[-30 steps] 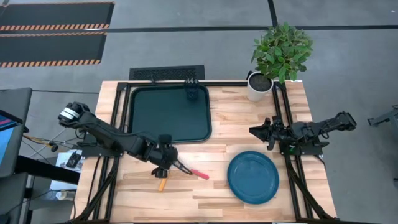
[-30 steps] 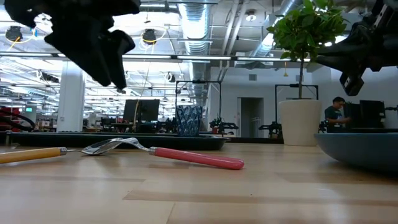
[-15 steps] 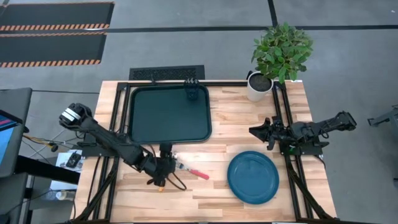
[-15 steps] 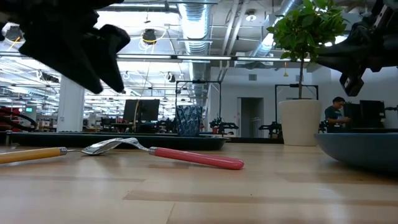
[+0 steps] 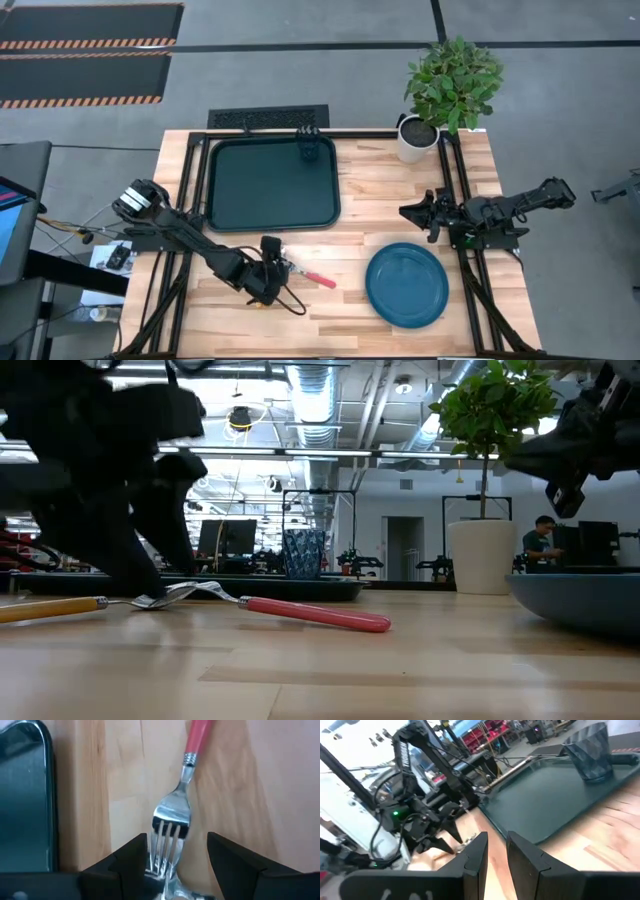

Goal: Pick and place plate/cup/fork/spoon on tray
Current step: Put the pink fork on the black tray to the bottom left of the blue glass

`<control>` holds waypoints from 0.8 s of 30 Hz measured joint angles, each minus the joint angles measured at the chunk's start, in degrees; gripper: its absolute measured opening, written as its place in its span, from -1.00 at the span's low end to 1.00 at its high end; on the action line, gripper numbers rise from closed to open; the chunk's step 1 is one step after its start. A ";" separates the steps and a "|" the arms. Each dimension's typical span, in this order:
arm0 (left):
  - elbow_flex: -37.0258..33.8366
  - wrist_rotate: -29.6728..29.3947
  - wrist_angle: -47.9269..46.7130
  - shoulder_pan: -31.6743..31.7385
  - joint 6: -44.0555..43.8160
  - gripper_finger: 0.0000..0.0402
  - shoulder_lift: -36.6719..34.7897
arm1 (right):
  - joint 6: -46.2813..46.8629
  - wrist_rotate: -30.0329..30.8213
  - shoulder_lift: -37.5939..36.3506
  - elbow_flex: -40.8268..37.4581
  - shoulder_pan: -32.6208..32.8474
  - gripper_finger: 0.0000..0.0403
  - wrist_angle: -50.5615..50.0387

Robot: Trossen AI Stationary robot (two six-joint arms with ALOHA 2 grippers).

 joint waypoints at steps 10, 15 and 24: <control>0.02 -0.97 -0.96 1.00 -1.43 -0.07 1.87 | -0.11 -0.01 0.20 0.01 -0.01 -0.52 0.04; 0.02 -0.89 -0.76 1.04 -1.83 -0.38 1.84 | -0.11 -0.02 0.22 0.02 -0.01 -0.52 0.04; 0.02 0.67 0.58 1.04 -2.04 -0.97 1.82 | -0.11 0.00 0.22 0.02 -0.01 -0.52 0.02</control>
